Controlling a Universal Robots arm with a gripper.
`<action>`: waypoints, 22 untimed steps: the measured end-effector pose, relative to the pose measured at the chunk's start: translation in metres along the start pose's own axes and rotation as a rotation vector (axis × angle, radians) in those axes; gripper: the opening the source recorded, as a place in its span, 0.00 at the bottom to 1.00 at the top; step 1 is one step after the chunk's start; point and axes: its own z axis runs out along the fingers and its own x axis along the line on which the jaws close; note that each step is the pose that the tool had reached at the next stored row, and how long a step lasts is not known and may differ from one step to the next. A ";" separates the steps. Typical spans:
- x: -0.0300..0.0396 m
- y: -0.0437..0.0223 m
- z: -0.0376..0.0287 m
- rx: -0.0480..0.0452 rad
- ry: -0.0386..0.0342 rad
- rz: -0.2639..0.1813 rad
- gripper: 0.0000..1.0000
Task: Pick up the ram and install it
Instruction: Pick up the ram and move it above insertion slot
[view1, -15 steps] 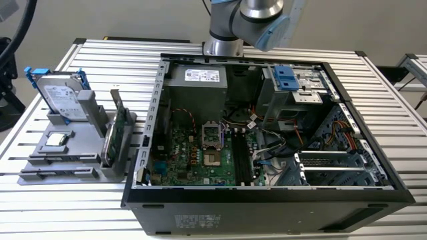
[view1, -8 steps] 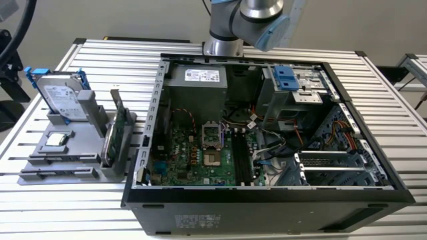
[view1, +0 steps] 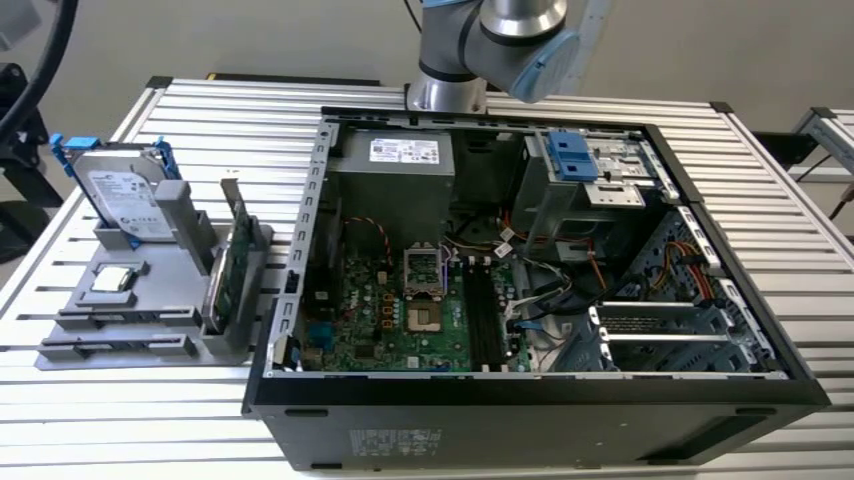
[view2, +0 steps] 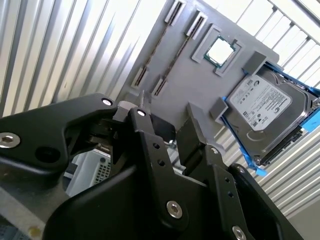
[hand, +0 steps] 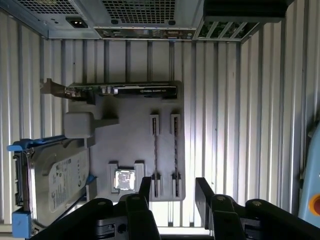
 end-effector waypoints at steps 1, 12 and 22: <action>0.0000 0.0000 0.0007 0.0000 0.0000 0.000 1.00; 0.0000 -0.0003 0.0070 0.0001 -0.0007 0.000 1.00; 0.0000 -0.0004 0.0121 0.0000 -0.0041 0.000 1.00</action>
